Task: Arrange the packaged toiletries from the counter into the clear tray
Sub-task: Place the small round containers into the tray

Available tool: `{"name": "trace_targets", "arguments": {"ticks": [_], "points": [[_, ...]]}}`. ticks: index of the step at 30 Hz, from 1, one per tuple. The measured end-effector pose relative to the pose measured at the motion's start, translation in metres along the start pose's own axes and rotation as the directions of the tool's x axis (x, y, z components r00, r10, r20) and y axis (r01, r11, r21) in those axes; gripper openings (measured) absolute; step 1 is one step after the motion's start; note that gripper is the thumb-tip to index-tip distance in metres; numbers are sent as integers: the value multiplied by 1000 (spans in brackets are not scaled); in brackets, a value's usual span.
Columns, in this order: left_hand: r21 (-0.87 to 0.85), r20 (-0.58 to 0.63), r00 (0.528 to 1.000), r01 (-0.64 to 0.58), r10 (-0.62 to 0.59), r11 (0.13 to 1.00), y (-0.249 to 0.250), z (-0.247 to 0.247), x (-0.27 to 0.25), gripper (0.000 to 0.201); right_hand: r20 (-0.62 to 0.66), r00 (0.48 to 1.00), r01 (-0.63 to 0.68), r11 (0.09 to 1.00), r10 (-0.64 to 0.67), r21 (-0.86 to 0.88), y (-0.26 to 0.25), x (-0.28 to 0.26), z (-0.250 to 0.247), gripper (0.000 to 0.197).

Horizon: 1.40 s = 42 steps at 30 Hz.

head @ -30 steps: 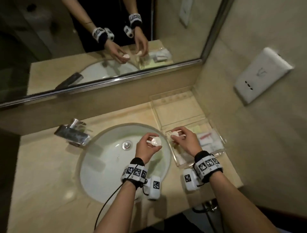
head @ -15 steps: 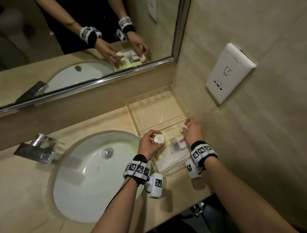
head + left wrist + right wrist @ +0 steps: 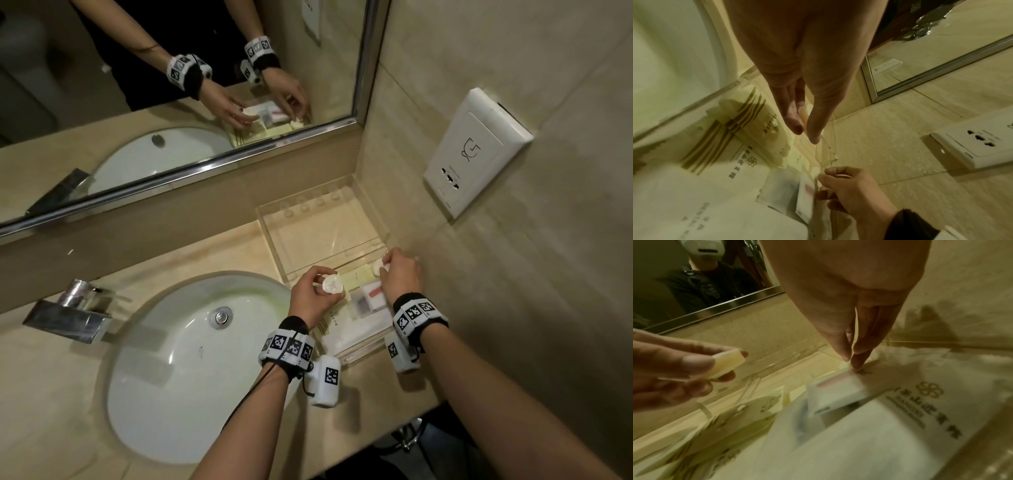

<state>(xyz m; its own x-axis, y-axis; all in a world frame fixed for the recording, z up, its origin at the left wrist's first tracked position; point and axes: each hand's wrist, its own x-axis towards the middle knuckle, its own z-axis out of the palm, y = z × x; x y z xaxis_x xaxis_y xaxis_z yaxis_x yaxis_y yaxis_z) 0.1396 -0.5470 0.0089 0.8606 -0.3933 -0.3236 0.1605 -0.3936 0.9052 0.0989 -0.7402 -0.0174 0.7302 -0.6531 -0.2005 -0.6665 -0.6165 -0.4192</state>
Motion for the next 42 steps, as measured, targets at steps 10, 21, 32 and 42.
{"name": "trace_targets", "arguments": {"ticks": [10, 21, 32, 42], "points": [[-12, 9, 1000, 13, -13, 1000, -2, 0, 2, 44, -10, 999, 35, 999, -35, 0, -1, 1, 2, 20], [-38, 41, 999, -25, 27, 999, -2, 1, 8, 32, 59, 998, 15, 938, -38, 347, -5, -5, -3, 4], [-7, 51, 999, 10, -10, 1000, 14, 26, 28, 26, 338, 929, -158, 660, -153, 734, -2, -26, -18, 22], [76, 69, 990, 118, -124, 990, 15, 48, 42, 28, 342, 937, -183, 733, -71, 655, 16, -28, -15, 10]]}}
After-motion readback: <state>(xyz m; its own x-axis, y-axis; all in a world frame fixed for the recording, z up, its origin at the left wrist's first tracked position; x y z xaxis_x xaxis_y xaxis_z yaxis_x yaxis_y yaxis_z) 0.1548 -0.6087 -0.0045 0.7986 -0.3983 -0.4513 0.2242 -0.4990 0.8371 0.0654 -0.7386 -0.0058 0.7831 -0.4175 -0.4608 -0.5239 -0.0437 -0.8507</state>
